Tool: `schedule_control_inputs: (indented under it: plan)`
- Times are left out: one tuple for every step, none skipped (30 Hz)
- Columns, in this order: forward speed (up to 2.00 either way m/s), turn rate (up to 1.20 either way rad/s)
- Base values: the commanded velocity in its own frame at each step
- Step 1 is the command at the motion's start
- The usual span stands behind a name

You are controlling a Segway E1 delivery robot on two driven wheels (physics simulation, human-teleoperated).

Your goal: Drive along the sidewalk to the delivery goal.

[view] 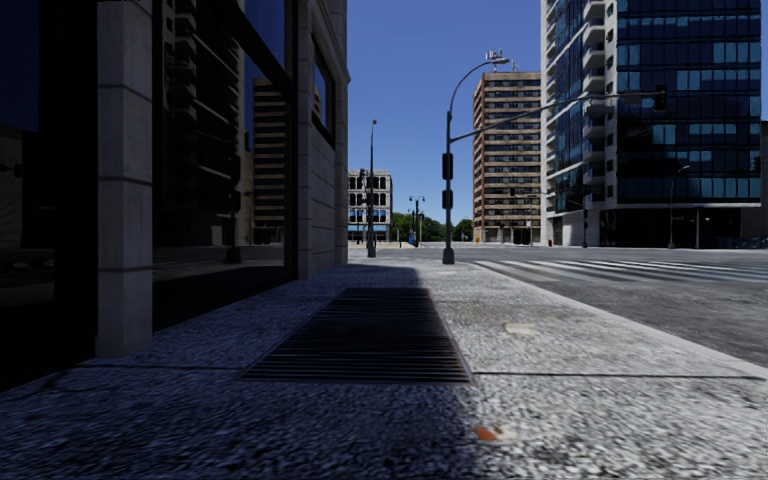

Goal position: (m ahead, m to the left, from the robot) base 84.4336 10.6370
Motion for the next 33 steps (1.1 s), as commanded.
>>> schedule_control_inputs:
  plan:
    - [2.0,0.0]
    - [2.0,0.0]
    - [2.0,0.0]
    - [2.0,0.0]
    - [2.0,0.0]
    - [2.0,0.0]
    - [2.0,0.0]
    - [2.0,0.0]
    - [2.0,0.0]
    - [2.0,0.0]
    - [2.0,0.0]
    - [2.0,0.0]
    - [2.0,0.0]
    - [2.0,0.0]
    - [2.0,0.0]
    - [2.0,0.0]
    - [2.0,0.0]
    - [2.0,0.0]
    - [2.0,0.0]
    - [2.0,0.0]
    - [2.0,0.0]
    - [2.0,0.0]
    - [2.0,0.0]
    - [2.0,0.0]
    - [2.0,0.0]
    - [2.0,0.0]
    - [2.0,0.0]
    - [2.0,0.0]
    - [2.0,0.0]
    - [2.0,0.0]
    - [2.0,0.0]
    - [2.0,0.0]
    - [2.0,0.0]
